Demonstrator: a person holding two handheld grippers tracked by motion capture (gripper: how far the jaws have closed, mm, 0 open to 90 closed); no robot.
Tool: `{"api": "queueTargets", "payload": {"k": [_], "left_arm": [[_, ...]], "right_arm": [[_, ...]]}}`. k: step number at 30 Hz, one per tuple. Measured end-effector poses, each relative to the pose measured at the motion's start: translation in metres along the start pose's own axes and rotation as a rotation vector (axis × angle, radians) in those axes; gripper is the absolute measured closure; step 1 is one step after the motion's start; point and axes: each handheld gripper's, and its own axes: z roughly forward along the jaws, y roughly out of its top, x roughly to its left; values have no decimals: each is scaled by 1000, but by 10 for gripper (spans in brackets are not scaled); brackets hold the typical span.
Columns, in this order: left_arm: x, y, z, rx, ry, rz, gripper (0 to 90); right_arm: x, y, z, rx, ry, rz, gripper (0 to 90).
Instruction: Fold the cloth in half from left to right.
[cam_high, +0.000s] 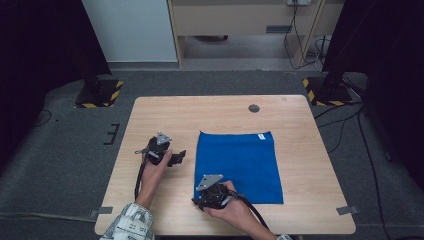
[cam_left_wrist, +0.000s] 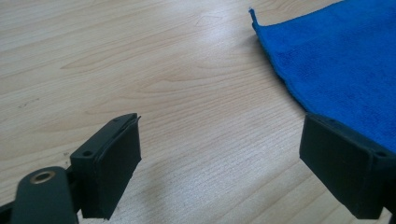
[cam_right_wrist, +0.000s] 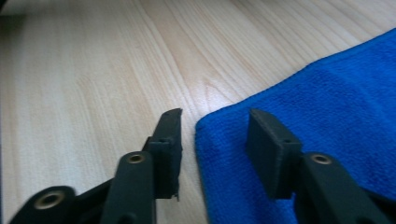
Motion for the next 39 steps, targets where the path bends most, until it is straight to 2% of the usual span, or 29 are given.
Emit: {"api": "queueTargets", "payload": {"k": [4, 6, 8, 14, 17, 19, 22, 24, 25, 26, 27, 29, 32, 35, 39], "left_arm": [[-2, 1, 1, -11, -34, -21, 118], [-4, 4, 1, -18, -50, -23, 118], [-5, 8, 1, -24, -66, -26, 118], [-9, 28, 11, -25, -105, -16, 119], [-15, 35, 23, 4, -115, 32, 138], [-18, 39, 31, 15, -99, 48, 146], [-16, 46, 42, 16, -82, 35, 174], [-11, 50, 50, 4, -108, 1, 250], [-9, 52, 54, 8, -119, -6, 251], [-8, 53, 57, -2, -113, 2, 260], [-7, 55, 60, 9, -112, 10, 311], [-6, 56, 66, 27, -109, 12, 308], [-6, 56, 72, 28, -118, 12, 370], [-5, 52, 78, 62, -102, 24, 412], [-4, 49, 82, 66, -142, 13, 514]], "right_arm": [[0, -2, 0, -8, -39, -24, 734], [-3, -2, -1, -10, -46, -14, 813], [-5, -2, -2, -14, -42, 9, 852], [0, 2, -5, -31, -33, 21, 851], [4, 4, -8, -46, -26, 32, 850], [6, 5, -9, -56, -19, 43, 850], [9, 8, -10, -72, -24, 48, 850], [10, 9, -10, -77, -27, 49, 852], [12, 10, -10, -77, -23, 47, 853], [13, 11, -10, -78, -22, 44, 854], [15, 11, -9, -79, -22, 42, 855], [16, 11, -9, -74, -20, 34, 857], [18, 11, -6, -75, -22, 36, 857], [18, 9, -4, -65, -20, 36, 857], [20, 8, -5, -60, -17, 34, 857]]}}
